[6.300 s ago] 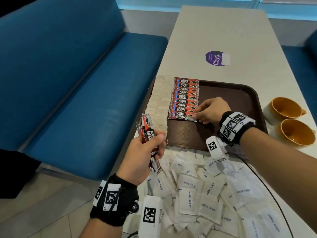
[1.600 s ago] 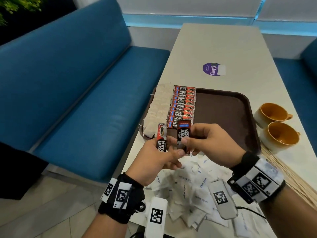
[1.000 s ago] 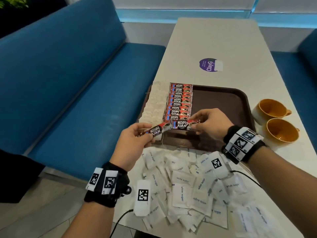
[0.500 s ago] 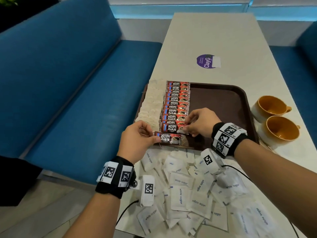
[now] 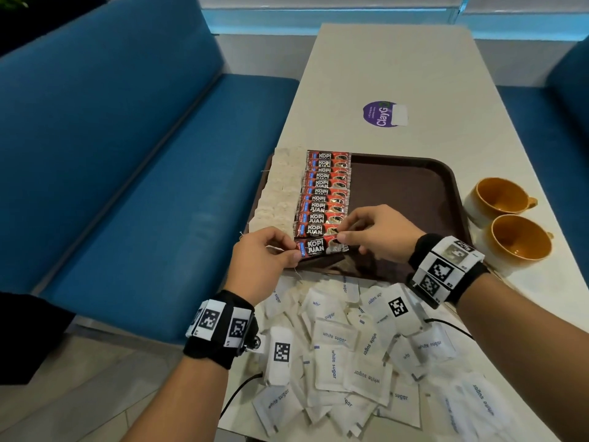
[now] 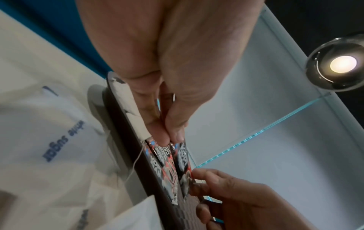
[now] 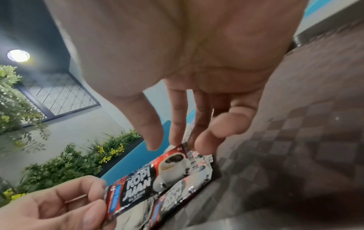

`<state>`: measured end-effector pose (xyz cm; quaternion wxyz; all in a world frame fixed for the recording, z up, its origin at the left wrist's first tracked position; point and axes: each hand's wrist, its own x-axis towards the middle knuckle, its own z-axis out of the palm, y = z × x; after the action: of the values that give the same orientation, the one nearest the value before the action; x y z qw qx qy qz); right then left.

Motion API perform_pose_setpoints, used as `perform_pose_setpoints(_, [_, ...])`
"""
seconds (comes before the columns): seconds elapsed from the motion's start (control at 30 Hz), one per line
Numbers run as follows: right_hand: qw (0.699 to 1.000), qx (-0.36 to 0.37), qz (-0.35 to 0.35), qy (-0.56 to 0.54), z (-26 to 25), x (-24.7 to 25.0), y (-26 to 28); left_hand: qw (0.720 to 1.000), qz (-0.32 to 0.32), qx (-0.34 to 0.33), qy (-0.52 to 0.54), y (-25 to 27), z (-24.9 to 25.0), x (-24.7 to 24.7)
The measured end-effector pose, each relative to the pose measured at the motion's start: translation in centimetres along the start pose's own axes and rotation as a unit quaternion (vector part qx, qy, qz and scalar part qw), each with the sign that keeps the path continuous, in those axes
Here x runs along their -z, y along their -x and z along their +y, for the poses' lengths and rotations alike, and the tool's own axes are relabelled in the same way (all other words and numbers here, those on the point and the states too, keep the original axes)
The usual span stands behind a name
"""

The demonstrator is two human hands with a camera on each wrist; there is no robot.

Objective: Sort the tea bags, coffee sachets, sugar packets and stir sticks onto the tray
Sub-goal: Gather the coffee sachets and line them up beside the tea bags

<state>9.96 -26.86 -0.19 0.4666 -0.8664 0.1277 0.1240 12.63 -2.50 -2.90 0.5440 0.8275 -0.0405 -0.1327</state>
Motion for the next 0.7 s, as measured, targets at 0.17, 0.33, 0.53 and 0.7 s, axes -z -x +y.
perform_pose_setpoints(0.17, [0.999, 0.013, 0.026, -0.029, 0.6, 0.3, -0.2, 0.998, -0.012, -0.005, 0.065, 0.8, 0.5, -0.4])
perform_pose_setpoints(0.33, [1.0, -0.018, 0.003, 0.001, 1.0, 0.4, -0.4, 0.999, -0.003, -0.028, 0.023, 0.8, 0.4, -0.7])
perform_pose_setpoints(0.53, [0.997, -0.047, -0.014, 0.055, 1.9, 0.6, -0.4, 0.973, -0.05, -0.031, -0.224, 1.6, 0.6, -0.9])
perform_pose_setpoints(0.7, [0.997, -0.036, 0.0, 0.064, 1.3, -0.4, -0.2, 0.967, -0.047, -0.033, -0.248, 1.7, 0.4, -1.5])
